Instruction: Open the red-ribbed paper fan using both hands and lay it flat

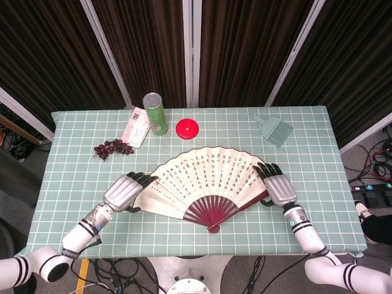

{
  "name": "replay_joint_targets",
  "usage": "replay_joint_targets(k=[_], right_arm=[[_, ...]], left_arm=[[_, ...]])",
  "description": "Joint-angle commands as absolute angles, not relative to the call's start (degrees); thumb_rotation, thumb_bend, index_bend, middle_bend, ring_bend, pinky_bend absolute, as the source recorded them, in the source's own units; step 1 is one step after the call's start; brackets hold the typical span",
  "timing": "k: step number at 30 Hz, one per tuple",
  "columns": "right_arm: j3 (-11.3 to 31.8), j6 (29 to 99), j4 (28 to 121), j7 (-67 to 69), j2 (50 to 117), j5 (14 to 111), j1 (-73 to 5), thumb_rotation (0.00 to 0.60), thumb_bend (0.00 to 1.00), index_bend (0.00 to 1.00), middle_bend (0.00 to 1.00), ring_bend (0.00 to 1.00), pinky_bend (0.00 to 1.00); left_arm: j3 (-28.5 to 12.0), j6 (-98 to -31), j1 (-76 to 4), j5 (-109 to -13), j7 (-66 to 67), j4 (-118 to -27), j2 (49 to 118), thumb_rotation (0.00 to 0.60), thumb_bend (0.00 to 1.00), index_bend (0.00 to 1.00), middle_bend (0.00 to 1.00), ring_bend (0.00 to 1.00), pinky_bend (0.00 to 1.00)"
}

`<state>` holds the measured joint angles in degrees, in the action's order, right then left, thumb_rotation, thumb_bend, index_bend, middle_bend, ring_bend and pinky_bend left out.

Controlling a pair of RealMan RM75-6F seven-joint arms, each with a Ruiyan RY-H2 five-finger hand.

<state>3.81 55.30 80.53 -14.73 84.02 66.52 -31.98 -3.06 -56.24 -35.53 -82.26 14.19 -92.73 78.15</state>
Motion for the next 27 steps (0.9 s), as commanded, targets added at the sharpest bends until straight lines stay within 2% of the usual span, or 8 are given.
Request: replay_joint_targets(k=[1,4,7,11,15,18,27], right_arm=[[4.2,49.7,86.1,-21.0,79.6,58.3,-33.4,0.600,0.00,0.00,0.00,0.00,0.00],[4.3,48.0,88.2,-21.6,77.8,55.4,-34.0,0.600,0.00,0.00,0.00,0.00,0.00],[5.5,49.1,90.4,-18.1,75.5,56.8,-33.4,0.600,0.00,0.00,0.00,0.00,0.00],[7.4,56.8,91.1,-8.7,72.2,66.3,-29.8,0.600,0.01,0.00,0.00,0.00,0.00],[7.1,64.7,89.4,0.8,69.0,74.4,-25.5,0.600,0.15,0.00,0.04,0.00,0.00],[6.1,70.0,88.3,6.7,66.8,78.0,-21.9,0.600,0.21,0.00,0.07,0.00,0.00],[1.7,81.2,90.0,12.4,62.1,82.7,-11.8,0.600,0.24,0.00,0.07,0.00,0.00]], left_arm=[[-4.6,-57.8,-34.3,-79.9,9.3,-92.4,75.9,0.600,0.00,0.11,0.21,0.21,0.32],[-5.6,-59.2,-33.0,-78.1,5.7,-91.9,74.3,0.600,0.00,0.11,0.21,0.21,0.32],[-6.3,-61.5,-31.2,-76.5,2.9,-91.2,73.0,0.600,0.00,0.11,0.21,0.21,0.32],[-6.3,-66.6,-27.2,-74.4,2.6,-89.4,71.5,0.600,0.00,0.11,0.22,0.21,0.32],[-5.5,-71.3,-22.3,-72.1,1.2,-87.9,70.1,0.600,0.00,0.15,0.22,0.21,0.32],[-4.4,-75.2,-18.2,-70.8,0.9,-86.7,69.3,0.600,0.00,0.18,0.22,0.21,0.31],[0.1,-89.1,-6.0,-71.6,5.6,-89.1,69.2,0.600,0.00,0.20,0.22,0.21,0.29]])
